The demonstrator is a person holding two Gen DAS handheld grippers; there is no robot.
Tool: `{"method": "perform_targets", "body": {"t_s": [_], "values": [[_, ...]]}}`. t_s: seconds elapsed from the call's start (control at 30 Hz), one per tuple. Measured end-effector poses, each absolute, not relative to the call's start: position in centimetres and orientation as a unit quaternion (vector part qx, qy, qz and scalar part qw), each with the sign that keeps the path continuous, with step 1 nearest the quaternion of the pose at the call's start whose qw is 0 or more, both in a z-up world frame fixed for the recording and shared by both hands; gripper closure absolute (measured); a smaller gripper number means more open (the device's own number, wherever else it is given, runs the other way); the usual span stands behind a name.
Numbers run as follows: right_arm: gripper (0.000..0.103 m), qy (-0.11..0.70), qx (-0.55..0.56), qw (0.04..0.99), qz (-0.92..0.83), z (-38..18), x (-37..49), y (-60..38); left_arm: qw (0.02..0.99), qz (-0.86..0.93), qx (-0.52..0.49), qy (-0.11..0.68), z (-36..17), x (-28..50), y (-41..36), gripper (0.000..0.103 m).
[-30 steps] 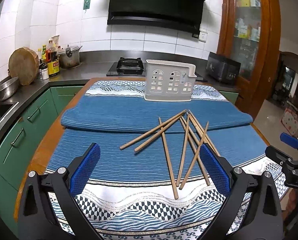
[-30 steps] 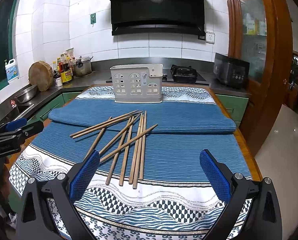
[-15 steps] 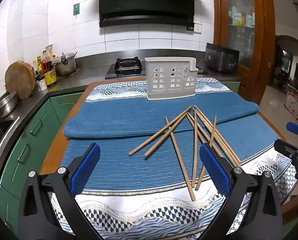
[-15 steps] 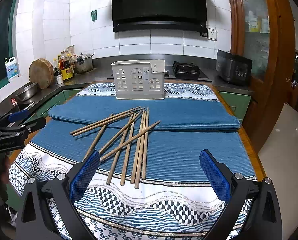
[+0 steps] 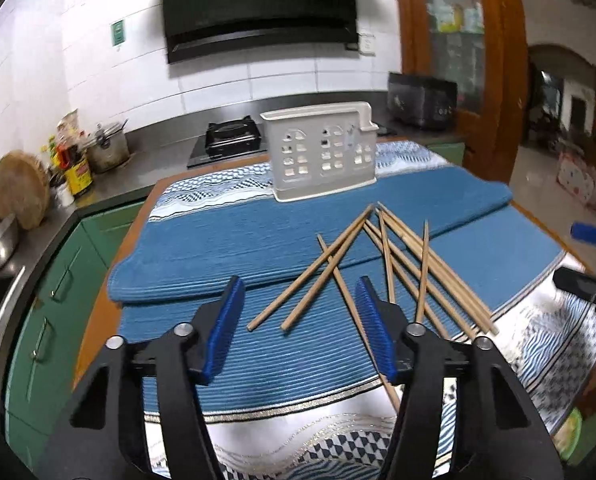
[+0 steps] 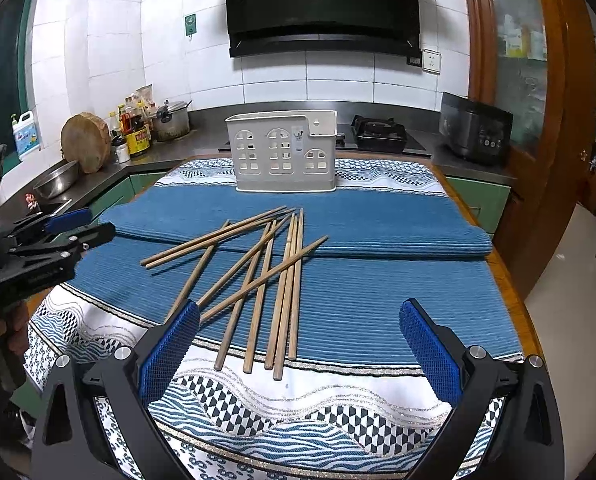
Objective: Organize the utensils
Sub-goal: 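Lower the left tool onto one wooden chopstick and close on it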
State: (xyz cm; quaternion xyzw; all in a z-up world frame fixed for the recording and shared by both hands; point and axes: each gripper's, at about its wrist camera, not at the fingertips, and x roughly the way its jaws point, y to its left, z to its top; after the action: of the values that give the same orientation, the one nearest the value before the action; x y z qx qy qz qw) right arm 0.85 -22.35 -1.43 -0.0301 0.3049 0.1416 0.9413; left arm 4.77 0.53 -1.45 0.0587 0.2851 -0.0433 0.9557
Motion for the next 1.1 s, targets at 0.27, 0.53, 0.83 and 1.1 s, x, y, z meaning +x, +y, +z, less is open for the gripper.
{"method": "perform_targets", "body": {"t_s": [0.27, 0.53, 0.83, 1.1], "values": [[0.006, 0.316, -0.02, 0.937, 0.145, -2.0, 2.1, -22.7, 0.938, -0.087, 0.086, 0.324, -3.1, 7.5, 0.6, 0.067], [0.006, 0.328, -0.017, 0.933, 0.147, -2.6, 3.5, -22.4, 0.917, -0.106, 0.112, 0.367, -4.9, 11.5, 2.3, 0.077], [0.007, 0.346, -0.015, 0.928, 0.139, -3.7, 5.1, -22.2, 0.894, -0.135, 0.143, 0.403, -7.5, 14.7, 2.4, 0.084], [0.007, 0.355, -0.015, 0.925, 0.132, -4.3, 5.8, -22.1, 0.883, -0.163, 0.126, 0.423, -8.7, 16.3, 2.6, 0.084]]}}
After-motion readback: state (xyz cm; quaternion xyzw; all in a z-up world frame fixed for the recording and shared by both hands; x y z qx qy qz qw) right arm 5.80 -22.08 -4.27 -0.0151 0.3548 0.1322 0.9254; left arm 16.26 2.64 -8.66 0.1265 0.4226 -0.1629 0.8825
